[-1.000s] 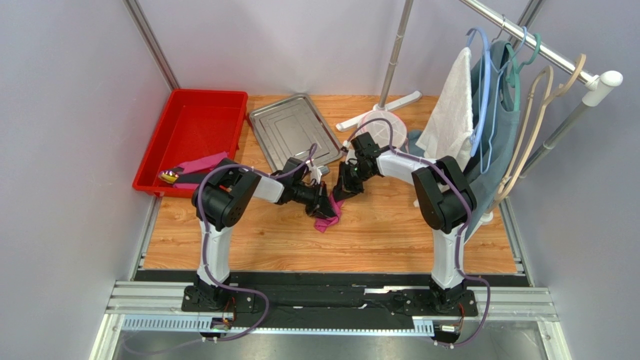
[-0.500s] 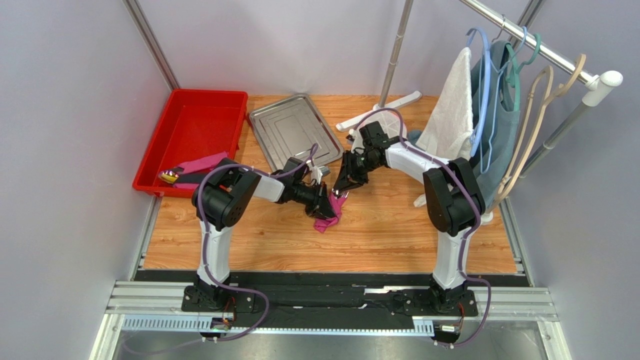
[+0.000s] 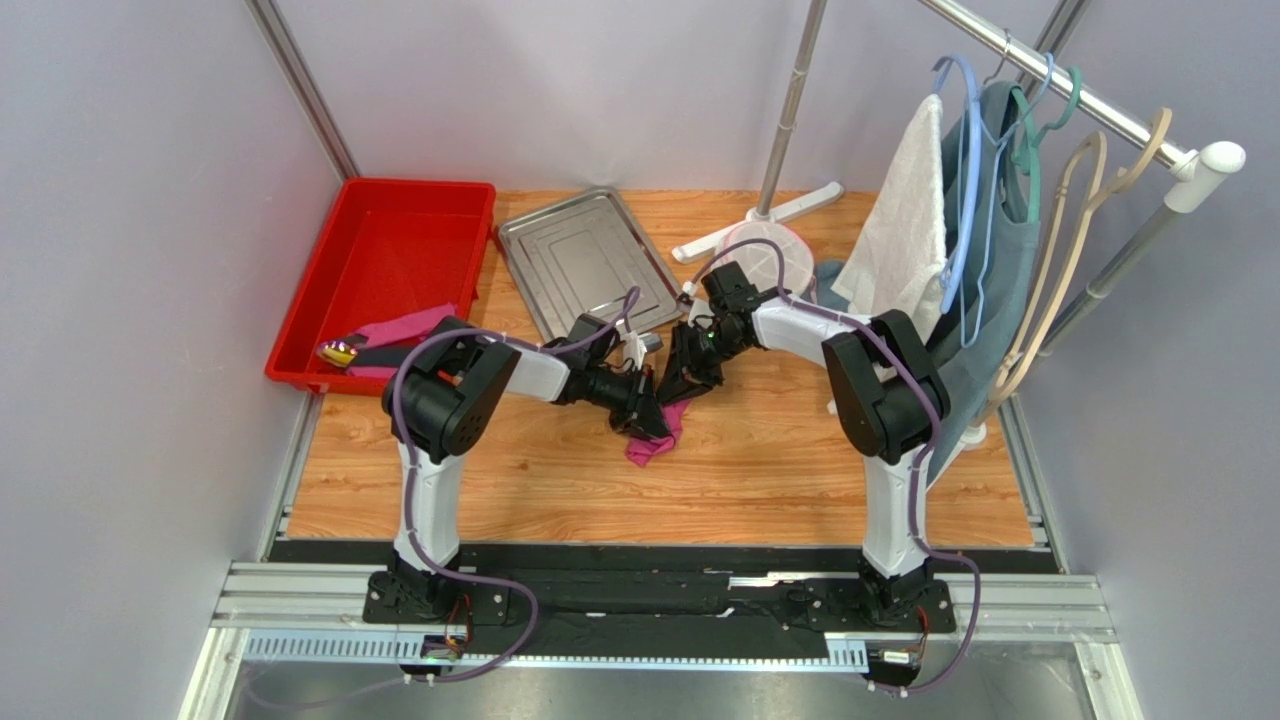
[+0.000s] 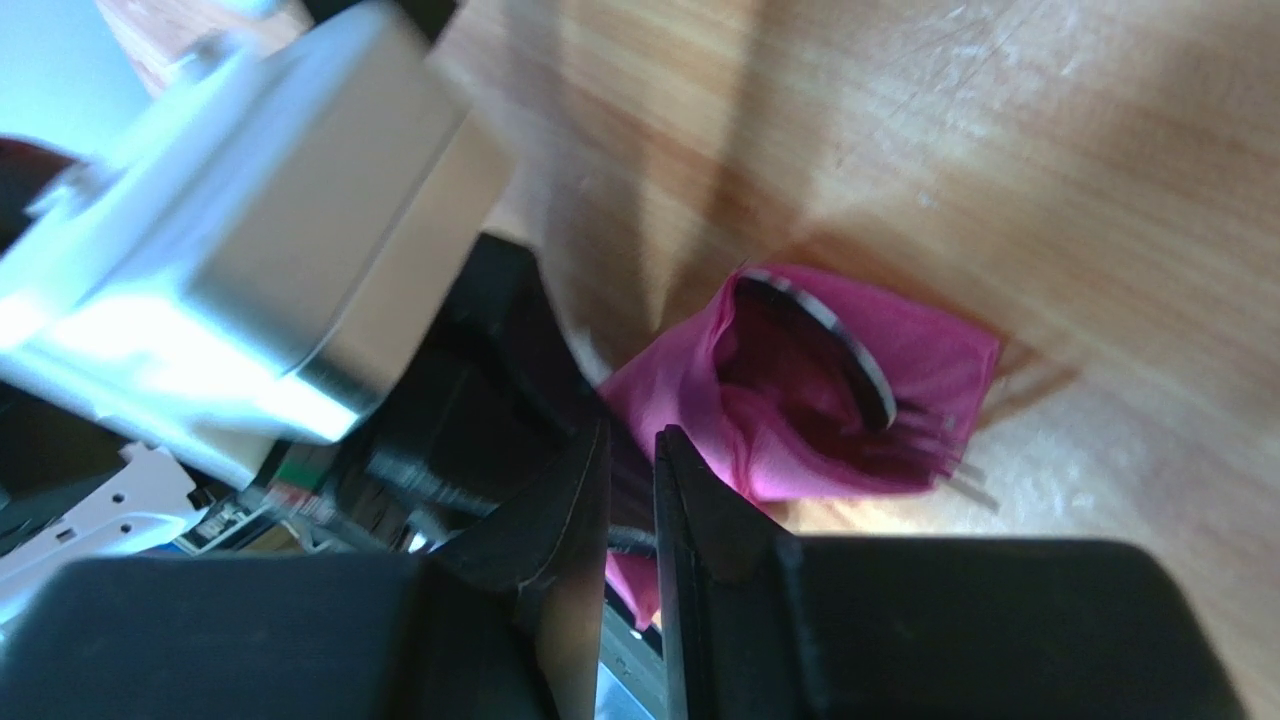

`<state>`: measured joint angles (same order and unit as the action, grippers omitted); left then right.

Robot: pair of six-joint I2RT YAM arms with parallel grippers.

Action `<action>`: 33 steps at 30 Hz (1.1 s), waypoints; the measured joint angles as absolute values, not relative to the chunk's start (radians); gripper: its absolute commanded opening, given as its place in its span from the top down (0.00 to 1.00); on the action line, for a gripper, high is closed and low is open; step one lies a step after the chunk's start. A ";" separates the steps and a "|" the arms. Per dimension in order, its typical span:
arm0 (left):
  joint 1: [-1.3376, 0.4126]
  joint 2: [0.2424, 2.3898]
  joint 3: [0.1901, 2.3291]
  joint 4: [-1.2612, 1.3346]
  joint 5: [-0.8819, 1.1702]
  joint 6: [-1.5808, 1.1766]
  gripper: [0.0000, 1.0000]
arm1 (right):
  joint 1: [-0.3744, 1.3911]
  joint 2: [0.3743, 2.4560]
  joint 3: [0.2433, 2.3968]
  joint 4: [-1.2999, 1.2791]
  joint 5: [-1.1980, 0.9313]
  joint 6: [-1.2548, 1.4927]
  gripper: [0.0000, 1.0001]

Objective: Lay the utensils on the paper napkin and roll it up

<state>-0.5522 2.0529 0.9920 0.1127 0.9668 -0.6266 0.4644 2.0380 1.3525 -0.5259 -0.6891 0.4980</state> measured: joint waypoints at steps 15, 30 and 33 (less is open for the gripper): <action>-0.578 1.901 0.996 -0.013 0.928 -0.542 0.32 | 0.466 2.081 1.308 -0.478 -0.702 0.473 0.91; -0.530 1.632 1.086 -0.475 0.886 0.106 0.32 | 0.468 2.081 1.312 -0.477 -0.710 0.418 0.94; -0.553 1.565 1.056 -0.495 0.809 0.246 0.30 | 0.468 2.082 1.315 -0.480 -0.712 0.416 0.94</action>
<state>-0.5533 1.5650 1.0565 -0.4950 0.8093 0.2462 0.4683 2.0823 1.3151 -0.4801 -0.7120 0.4160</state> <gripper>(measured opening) 0.677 0.069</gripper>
